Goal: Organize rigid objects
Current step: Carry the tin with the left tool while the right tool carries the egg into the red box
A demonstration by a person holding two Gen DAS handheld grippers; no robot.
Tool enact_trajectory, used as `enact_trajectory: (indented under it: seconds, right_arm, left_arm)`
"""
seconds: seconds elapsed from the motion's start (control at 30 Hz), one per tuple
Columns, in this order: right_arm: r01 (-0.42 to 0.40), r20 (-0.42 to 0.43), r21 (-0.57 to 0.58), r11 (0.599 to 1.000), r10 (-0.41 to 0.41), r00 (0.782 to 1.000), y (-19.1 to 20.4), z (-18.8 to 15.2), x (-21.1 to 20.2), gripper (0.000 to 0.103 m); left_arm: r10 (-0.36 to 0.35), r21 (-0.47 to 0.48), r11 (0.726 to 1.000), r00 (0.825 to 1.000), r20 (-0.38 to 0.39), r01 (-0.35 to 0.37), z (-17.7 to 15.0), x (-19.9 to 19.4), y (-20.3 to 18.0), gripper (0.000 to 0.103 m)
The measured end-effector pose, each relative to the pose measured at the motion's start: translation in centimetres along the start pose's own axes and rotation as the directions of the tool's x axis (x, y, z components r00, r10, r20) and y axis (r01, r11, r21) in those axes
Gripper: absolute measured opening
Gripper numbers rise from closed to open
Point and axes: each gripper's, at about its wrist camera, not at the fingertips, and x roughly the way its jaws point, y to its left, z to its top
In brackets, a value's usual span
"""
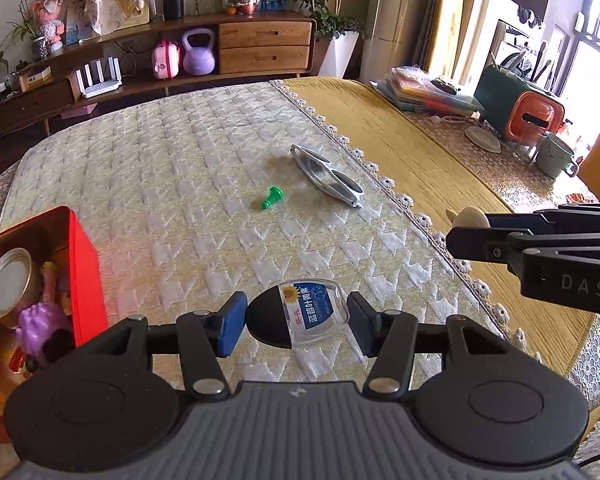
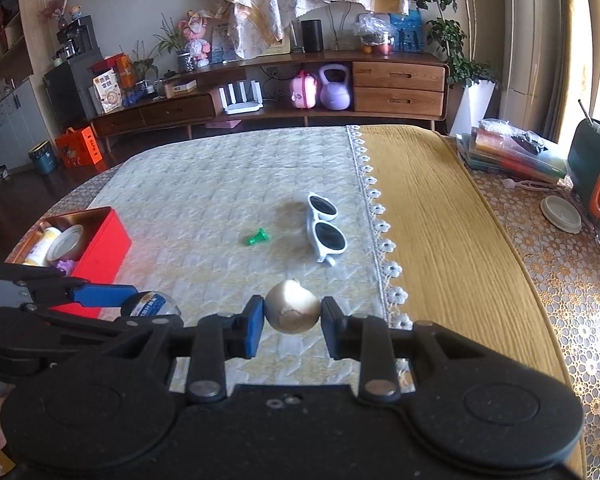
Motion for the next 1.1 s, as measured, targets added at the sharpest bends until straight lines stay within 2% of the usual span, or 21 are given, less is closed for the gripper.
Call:
enact_trajectory:
  seconds: [0.5, 0.83, 1.1]
  right_arm:
    - [-0.102, 0.012, -0.122, 0.987, 0.105, 0.994, 7.2, 0.0, -3.3, 0.03]
    - [-0.156, -0.004, -0.207, 0.966, 0.158, 0.987, 12.1, 0.5, -2.6, 0.03]
    - [-0.205, -0.019, -0.296, 0.933, 0.209, 0.978, 17.1, 1.0, -0.7, 0.03]
  left_arm:
    - [0.022, -0.058, 0.998, 0.999, 0.028, -0.02, -2.0, -6.0, 4.6, 0.054]
    - [0.084, -0.124, 0.989, 0.996, 0.024, -0.081, -3.8, -8.3, 10.3, 0.054]
    - [0.151, -0.157, 0.976, 0.989, -0.003, -0.149, -5.0, -8.8, 15.3, 0.054]
